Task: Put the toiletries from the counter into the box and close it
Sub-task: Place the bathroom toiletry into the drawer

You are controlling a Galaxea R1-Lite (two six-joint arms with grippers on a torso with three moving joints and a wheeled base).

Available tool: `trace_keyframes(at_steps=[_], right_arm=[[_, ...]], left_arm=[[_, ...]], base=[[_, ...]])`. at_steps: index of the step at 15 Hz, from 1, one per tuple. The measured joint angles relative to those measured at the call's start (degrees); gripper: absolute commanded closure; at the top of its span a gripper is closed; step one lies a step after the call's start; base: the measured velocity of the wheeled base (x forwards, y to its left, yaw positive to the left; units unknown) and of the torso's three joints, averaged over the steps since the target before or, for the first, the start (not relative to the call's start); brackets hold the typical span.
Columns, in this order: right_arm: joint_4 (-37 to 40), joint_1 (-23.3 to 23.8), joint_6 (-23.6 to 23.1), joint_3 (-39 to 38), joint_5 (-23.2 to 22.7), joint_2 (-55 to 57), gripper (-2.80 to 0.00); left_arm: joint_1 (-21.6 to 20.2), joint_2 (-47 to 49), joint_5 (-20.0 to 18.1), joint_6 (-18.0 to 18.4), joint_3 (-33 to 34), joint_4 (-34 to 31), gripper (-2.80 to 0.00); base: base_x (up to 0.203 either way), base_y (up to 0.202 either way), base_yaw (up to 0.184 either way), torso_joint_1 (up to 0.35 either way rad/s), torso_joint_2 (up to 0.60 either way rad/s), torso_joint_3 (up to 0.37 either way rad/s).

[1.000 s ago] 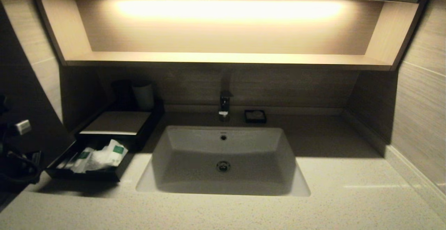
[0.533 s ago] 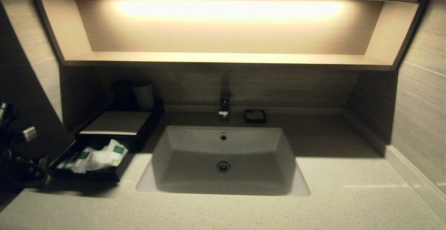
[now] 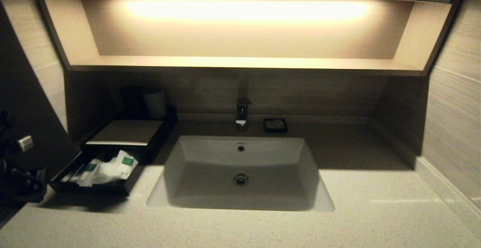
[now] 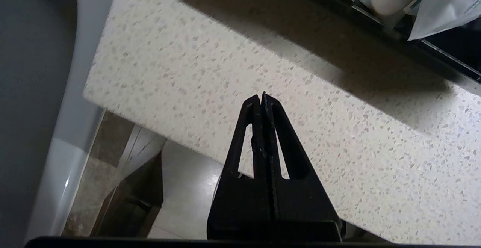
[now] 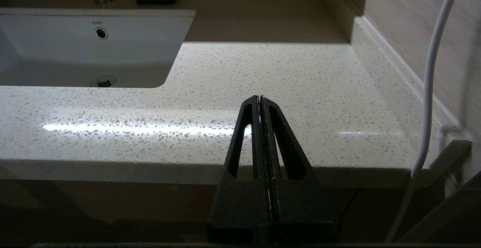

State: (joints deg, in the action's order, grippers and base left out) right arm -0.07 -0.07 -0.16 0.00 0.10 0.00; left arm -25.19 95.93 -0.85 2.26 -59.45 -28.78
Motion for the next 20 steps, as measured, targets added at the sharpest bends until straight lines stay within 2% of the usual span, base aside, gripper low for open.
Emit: trace_keyframes(at_steps=[5,8,14,20], right_arm=[[0.02,0.00,0.02,0.00,0.00,0.00,0.00],[0.02,0.00,0.00,0.00,0.01,0.00,0.00],[0.00,0.00,0.02,0.00,0.00,0.00,0.00],[0.02,0.00,0.02,0.00,-0.02,0.00,0.00]], left_arm=[[-0.09,-2.36,-0.62,0.09,3.09,0.09,0.00],[2.42,-3.71,-1.73,0.06,3.63,1.62,0.00],[9.25,-1.59,-2.69,0.04,3.28,15.97,0.00],[14.53,2.22,-2.76,-0.02,4.00,24.14,0.00]], base=[[0.000,0.000,0.000,0.000,0.00,0.000],[0.000,0.000,0.000,0.000,0.00,0.000],[0.000,0.000,0.000,0.000,0.00,0.000],[0.000,0.000,0.000,0.000,0.00,0.000]])
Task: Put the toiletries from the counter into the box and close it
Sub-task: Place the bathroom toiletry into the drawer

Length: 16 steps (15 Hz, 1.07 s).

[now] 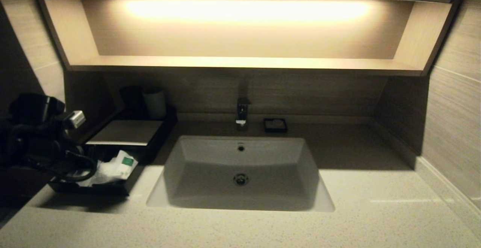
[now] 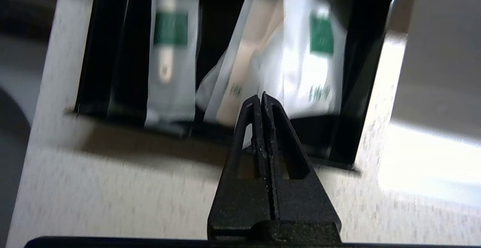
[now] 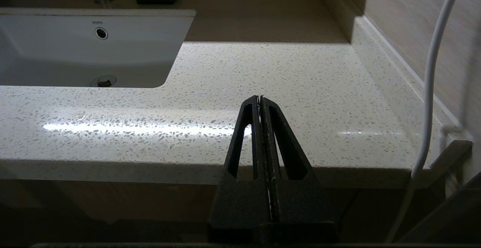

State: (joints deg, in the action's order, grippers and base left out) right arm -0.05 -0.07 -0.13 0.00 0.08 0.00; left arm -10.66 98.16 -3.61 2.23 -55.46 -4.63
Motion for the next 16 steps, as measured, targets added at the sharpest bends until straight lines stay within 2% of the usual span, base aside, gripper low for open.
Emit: trace_keyframes(at_steps=[4,8,12,16], right_arm=[[-0.02,0.00,0.00,0.00,0.03,0.00,0.00],[-0.02,0.00,-0.02,0.00,0.02,0.00,0.00],[-0.02,0.00,0.00,0.00,0.00,0.00,0.00],[-0.02,0.00,-0.02,0.00,0.00,0.00,0.00]], left_arm=[[1.30,1.00,-0.45,-0.23,0.16,0.58,0.00],[1.57,2.45,-2.83,-0.31,-0.11,0.73,0.00],[1.49,4.75,-2.67,-0.40,0.08,4.86,0.00],[1.41,6.24,-2.39,-0.41,0.06,5.16,0.00]], base=[[0.000,0.000,0.000,0.000,0.00,0.000],[0.000,0.000,0.000,0.000,0.00,0.000],[0.000,0.000,0.000,0.000,0.00,0.000],[0.000,0.000,0.000,0.000,0.00,0.000]])
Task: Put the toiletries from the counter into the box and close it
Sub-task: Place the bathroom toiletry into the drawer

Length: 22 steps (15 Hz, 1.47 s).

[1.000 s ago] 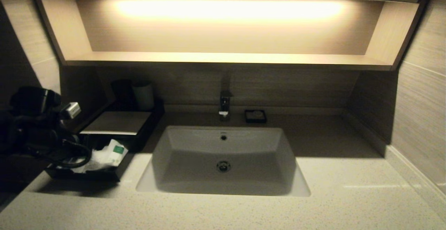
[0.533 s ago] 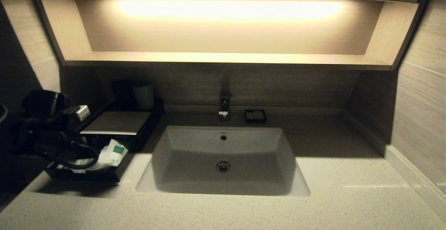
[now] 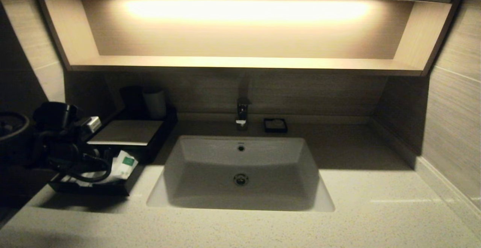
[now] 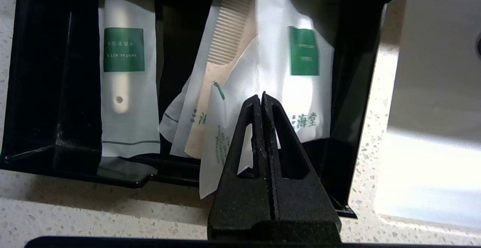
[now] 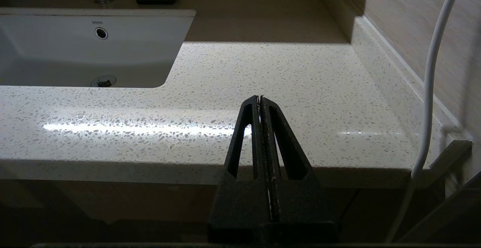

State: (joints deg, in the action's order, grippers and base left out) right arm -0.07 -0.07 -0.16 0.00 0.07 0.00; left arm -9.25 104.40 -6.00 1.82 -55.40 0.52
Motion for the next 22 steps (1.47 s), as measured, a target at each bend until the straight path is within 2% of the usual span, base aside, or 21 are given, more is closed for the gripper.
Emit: trace_keyframes(at_steps=[5,13,22], right_arm=[[0.00,0.00,0.00,0.00,0.01,0.00,0.00],[0.00,0.00,0.00,0.00,0.00,0.00,0.00],[0.00,0.00,0.02,0.02,0.02,0.00,0.00]], left_arm=[[-2.08,0.84,0.41,0.56,-0.70,-0.01,0.00],[-8.31,4.39,0.40,1.32,-3.25,-0.03,0.00],[-7.55,1.88,-0.04,0.54,-4.25,-0.06,0.00]], base=[[0.000,0.000,0.000,0.000,0.00,0.000],[0.000,0.000,0.000,0.000,0.00,0.000],[0.000,0.000,0.000,0.000,0.00,0.000]])
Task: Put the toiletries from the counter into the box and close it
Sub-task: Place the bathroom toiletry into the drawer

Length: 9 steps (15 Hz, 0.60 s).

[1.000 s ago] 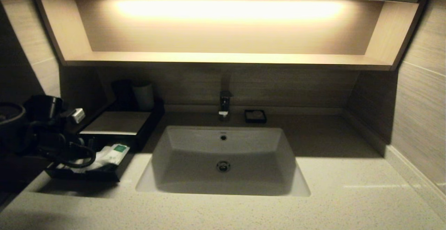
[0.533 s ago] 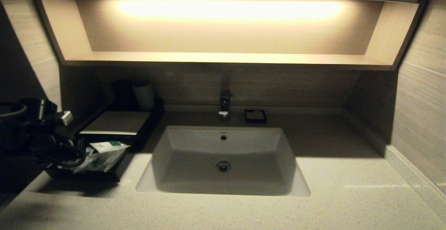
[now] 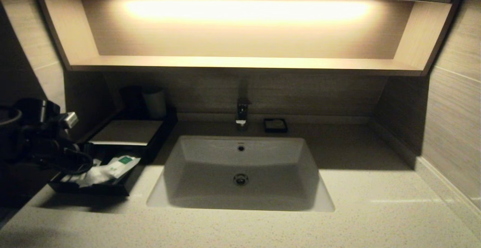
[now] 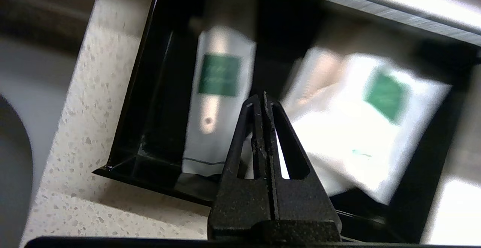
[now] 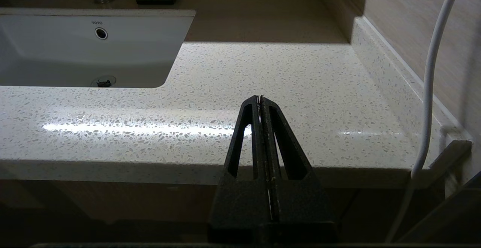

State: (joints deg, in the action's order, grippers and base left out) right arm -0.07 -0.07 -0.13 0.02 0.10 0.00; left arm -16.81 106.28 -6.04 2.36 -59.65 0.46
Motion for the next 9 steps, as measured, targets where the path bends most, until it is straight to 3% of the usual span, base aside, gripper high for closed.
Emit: trace_keyframes(at_steps=[9], right_arm=[[0.00,0.00,-0.02,-0.02,0.00,0.00,0.00]], left_arm=[[2.53,-4.43,-0.10,-0.08,2.60,-0.70,0.00]], base=[[0.000,0.000,0.000,0.000,0.00,0.000]])
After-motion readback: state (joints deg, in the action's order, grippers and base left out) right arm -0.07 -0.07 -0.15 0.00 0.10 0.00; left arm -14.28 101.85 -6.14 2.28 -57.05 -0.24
